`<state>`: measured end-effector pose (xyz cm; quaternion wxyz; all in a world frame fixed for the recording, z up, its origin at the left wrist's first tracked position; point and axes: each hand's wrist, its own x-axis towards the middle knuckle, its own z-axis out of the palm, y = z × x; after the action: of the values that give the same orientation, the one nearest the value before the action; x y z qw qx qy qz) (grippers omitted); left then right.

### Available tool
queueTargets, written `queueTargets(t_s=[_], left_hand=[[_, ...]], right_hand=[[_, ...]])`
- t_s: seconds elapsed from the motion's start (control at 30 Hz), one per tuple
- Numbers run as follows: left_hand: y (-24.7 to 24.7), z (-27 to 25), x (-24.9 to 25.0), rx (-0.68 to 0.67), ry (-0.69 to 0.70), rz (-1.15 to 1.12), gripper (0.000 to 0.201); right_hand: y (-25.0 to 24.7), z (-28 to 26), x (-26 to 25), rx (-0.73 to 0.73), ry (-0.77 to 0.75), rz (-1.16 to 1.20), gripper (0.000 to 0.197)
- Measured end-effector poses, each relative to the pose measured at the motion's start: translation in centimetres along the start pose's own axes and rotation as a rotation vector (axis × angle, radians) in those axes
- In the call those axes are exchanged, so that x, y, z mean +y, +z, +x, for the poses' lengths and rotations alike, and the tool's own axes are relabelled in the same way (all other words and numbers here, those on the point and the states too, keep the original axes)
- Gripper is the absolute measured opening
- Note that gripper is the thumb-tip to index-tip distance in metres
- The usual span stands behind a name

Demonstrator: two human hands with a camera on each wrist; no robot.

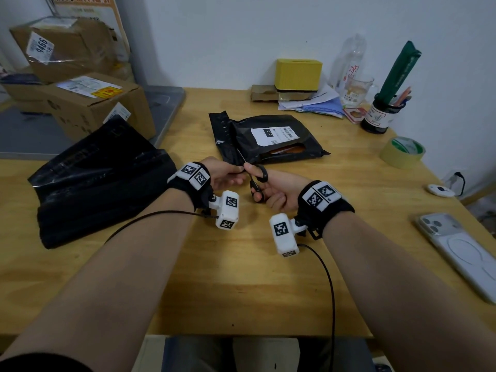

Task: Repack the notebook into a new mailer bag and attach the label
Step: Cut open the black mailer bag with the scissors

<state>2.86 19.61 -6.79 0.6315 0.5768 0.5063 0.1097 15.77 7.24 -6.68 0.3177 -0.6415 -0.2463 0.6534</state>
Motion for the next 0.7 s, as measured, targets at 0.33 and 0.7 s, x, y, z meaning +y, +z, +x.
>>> queueTargets(t_s=[0.33, 0.7], left_hand=[[-0.27, 0.29, 0.04, -0.082, -0.055, 0.16, 0.023], [0.0, -0.32, 0.24, -0.141, -0.062, 0.178, 0.013]], right_hand=[[-0.12, 0.3, -0.05, -0.003, 0.006, -0.004, 0.063], [-0.28, 0.45, -0.16, -0.028, 0.023, 0.022, 0.062]])
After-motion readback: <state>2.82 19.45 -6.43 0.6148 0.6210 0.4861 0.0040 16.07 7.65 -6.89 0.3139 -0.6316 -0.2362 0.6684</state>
